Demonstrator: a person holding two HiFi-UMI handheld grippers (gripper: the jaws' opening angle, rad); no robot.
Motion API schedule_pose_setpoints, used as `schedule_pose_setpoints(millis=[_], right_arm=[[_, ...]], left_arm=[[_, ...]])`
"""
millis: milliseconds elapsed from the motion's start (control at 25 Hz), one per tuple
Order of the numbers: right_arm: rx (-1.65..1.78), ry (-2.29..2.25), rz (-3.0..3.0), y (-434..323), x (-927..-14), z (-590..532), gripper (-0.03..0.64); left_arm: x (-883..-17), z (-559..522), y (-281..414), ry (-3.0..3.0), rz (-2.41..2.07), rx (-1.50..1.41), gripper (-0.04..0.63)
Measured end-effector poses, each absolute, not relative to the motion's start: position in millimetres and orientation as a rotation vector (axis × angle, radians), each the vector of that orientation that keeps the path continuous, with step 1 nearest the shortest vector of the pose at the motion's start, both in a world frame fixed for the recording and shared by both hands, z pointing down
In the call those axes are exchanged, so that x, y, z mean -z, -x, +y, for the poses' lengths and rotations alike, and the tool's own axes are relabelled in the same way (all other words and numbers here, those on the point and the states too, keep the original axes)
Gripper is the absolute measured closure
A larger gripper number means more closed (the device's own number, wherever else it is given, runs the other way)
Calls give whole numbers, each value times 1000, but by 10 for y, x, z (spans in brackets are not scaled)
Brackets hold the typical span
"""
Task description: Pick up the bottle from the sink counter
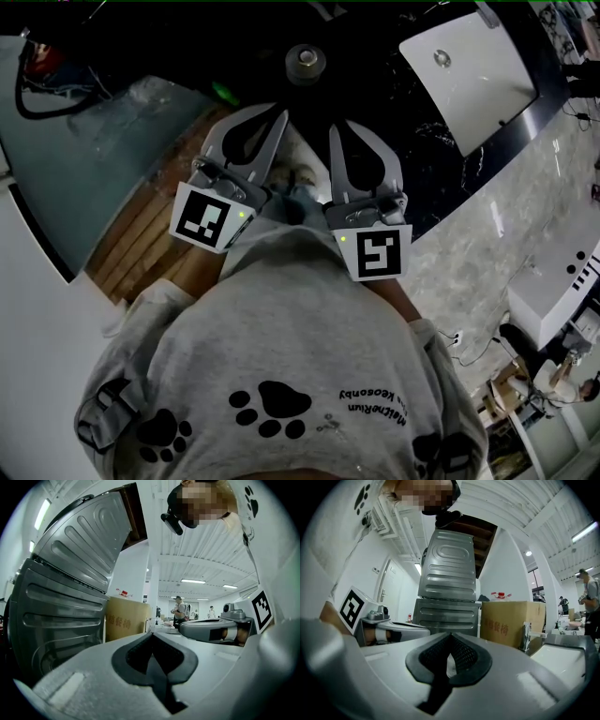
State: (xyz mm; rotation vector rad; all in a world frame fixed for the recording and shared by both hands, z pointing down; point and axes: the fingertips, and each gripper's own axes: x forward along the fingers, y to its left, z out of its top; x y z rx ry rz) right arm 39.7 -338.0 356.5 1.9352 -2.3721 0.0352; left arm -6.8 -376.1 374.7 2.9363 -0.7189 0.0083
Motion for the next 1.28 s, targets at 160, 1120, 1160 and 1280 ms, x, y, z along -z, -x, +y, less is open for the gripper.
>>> schedule_pose_setpoints(millis=[160,1120,1160,1280], right_arm=[[-62,-1933,-2359,-424,-3633,-3417,617],[-192,-1902,-2304,-498,-4029,-3609,617],[-196,-1900,-2303,-499,-4042,-3615,617],[-208,-1895,-2300,-501,-4081,-3641,617]], left_arm=[[-3830,-3846,24,-2935,-707,-22,597],[-4405,-4146,-150,-2912,-620,-161,557],[-4429,-4160,-151,-2909,-623,-166,549],[-4526,-4198,-159,-2892,-620,-199,511]])
